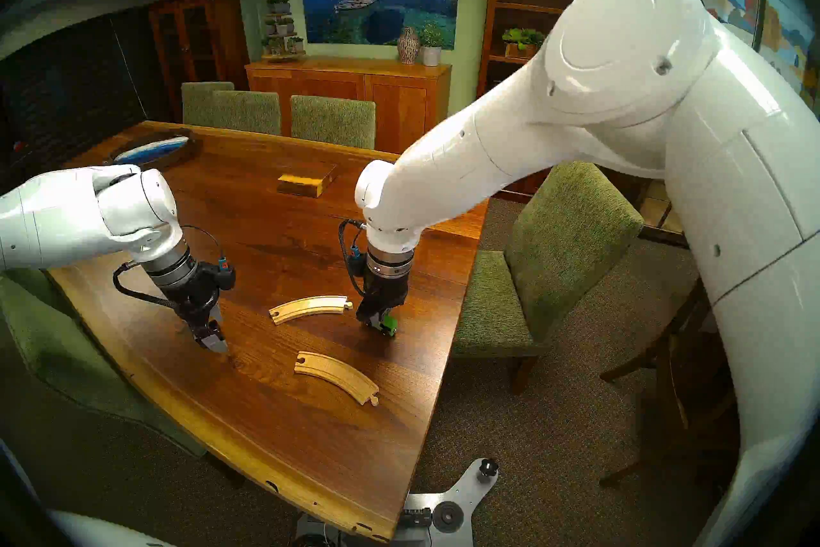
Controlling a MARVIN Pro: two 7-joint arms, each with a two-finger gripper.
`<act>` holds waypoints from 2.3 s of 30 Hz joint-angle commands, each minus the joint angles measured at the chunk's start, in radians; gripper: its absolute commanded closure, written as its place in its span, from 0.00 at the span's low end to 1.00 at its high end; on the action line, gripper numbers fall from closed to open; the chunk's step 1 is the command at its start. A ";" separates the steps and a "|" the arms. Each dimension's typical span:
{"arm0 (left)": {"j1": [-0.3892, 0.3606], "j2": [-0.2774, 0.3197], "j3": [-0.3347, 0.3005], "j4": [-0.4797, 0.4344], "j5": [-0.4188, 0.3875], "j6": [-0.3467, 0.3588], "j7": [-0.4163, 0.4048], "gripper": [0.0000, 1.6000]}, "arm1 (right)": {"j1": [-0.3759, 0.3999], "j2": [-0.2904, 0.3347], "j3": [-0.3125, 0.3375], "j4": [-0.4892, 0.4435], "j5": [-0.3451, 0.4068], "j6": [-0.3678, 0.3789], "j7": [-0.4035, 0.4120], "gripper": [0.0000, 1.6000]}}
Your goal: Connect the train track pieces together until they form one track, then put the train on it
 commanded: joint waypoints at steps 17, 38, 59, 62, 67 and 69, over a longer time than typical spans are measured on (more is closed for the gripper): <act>-0.026 0.000 -0.020 0.001 0.001 0.000 0.000 0.00 | 0.059 0.009 -0.021 0.139 -0.067 0.038 0.078 1.00; -0.027 0.000 -0.020 0.000 0.001 0.000 0.000 0.00 | -0.120 -0.057 -0.084 0.446 -0.158 0.041 0.247 1.00; -0.027 0.000 -0.020 0.000 0.001 0.000 0.000 0.00 | -0.150 -0.099 -0.137 0.564 -0.217 0.075 0.436 0.50; -0.027 0.000 -0.020 0.001 0.001 0.000 0.000 0.00 | -0.132 -0.099 -0.135 0.548 -0.217 0.074 0.438 0.25; -0.026 0.000 -0.020 0.001 0.001 0.000 0.000 0.00 | -0.092 -0.094 -0.129 0.506 -0.218 0.075 0.433 0.00; -0.026 0.000 -0.020 0.001 0.001 0.000 0.000 0.00 | -0.074 -0.091 -0.126 0.485 -0.218 0.075 0.428 0.00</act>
